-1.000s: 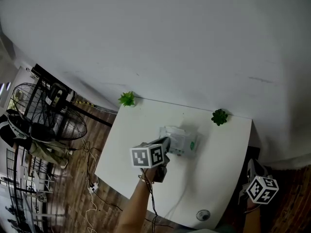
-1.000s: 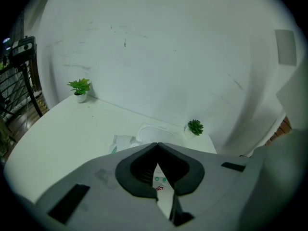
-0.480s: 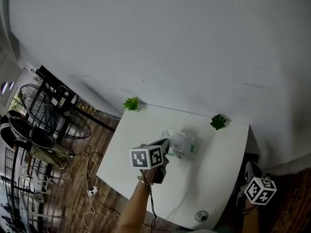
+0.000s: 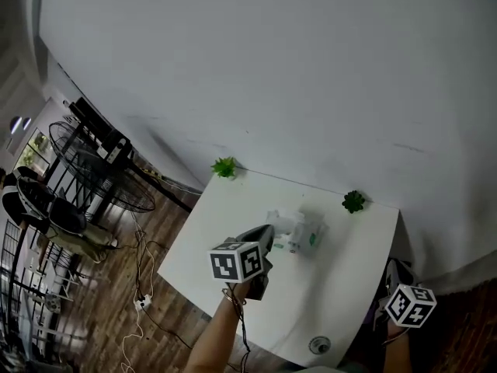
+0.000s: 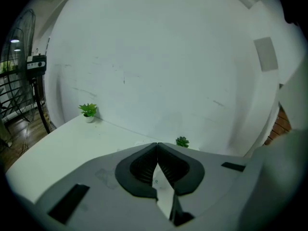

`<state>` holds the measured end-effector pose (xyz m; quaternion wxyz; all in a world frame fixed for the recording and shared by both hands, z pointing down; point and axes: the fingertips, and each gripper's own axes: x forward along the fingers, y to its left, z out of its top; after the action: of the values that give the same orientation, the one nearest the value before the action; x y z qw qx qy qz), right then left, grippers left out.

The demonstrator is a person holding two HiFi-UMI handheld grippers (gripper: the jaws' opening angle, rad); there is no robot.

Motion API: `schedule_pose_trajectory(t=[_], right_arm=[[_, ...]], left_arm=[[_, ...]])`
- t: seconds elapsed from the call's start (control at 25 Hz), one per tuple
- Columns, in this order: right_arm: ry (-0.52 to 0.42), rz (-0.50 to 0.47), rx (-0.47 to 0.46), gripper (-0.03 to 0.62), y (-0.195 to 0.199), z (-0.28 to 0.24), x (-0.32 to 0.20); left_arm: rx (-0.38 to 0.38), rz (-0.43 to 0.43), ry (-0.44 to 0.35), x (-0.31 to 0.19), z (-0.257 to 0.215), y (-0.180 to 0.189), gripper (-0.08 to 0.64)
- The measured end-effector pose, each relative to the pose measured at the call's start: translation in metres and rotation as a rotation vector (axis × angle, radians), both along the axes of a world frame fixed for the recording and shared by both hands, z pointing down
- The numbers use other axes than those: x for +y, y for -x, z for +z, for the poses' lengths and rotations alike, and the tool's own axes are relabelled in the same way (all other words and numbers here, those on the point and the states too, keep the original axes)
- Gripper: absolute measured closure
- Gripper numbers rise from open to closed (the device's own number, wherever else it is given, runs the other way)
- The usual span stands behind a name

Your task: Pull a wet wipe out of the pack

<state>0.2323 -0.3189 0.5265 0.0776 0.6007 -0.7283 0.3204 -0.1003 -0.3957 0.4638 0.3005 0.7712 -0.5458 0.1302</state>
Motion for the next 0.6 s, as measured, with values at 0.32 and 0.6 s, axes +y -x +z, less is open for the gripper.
schedule_pose_trajectory(t=[0.32, 0.6], right_arm=[[-0.063, -0.076, 0.033, 0.591, 0.023, -0.029, 0.004], [-0.125, -0.117, 0.061, 0.591, 0.046, -0.058, 0.004]], left_arm=[[-0.033, -0.149, -0.159, 0.042, -0.018, 0.012, 0.548], [-0.145, -0.220, -0.302, 0.082, -0.024, 0.013, 0.548]])
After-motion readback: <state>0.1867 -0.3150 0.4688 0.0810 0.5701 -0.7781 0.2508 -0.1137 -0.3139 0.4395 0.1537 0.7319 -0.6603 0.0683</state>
